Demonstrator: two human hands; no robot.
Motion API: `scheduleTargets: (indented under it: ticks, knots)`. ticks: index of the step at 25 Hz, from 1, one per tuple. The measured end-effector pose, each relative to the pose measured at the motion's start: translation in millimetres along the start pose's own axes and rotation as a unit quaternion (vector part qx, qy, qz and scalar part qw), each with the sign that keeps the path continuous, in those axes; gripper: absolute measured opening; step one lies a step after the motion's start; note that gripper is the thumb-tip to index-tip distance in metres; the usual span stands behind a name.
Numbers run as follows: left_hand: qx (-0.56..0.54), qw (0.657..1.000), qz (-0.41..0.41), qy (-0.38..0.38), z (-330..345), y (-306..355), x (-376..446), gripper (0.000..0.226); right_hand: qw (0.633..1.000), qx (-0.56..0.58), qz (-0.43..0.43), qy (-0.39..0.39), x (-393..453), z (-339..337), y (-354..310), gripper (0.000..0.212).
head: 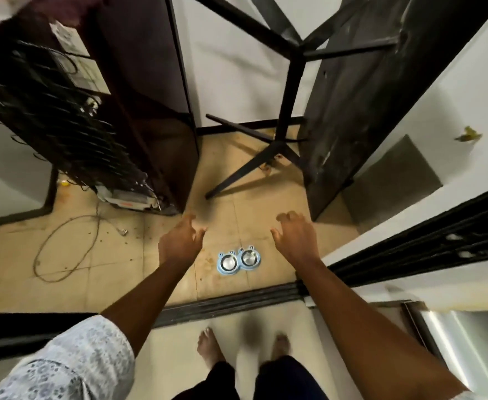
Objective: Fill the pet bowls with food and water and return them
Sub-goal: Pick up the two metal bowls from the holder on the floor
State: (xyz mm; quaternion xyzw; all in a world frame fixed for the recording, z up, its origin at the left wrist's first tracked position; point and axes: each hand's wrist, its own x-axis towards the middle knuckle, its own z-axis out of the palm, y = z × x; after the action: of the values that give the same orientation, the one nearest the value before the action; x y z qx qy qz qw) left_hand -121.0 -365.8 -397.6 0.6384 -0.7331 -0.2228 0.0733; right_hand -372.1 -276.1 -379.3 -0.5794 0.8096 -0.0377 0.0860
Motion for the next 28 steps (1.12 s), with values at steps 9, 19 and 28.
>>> scheduleTargets:
  ticks: [9, 19, 28]
  knots:
    - [-0.067, 0.982, -0.147, -0.102, 131.1, -47.6, 35.6, 0.037, 0.985, 0.071, 0.058, -0.143, 45.4, 136.9, 32.5, 0.032]
    - [-0.249, 0.874, -0.381, -0.171, 362.8, -128.0, 96.4, 0.033, 0.972, 0.114, 0.123, -0.163, 100.5, 371.0, 86.5, 0.019]
    - [-0.308, 0.772, -0.502, -0.239, 606.1, -212.8, 160.8, 0.042, 0.912, 0.199, 0.306, -0.187, 166.2, 629.7, 132.0, 0.035]
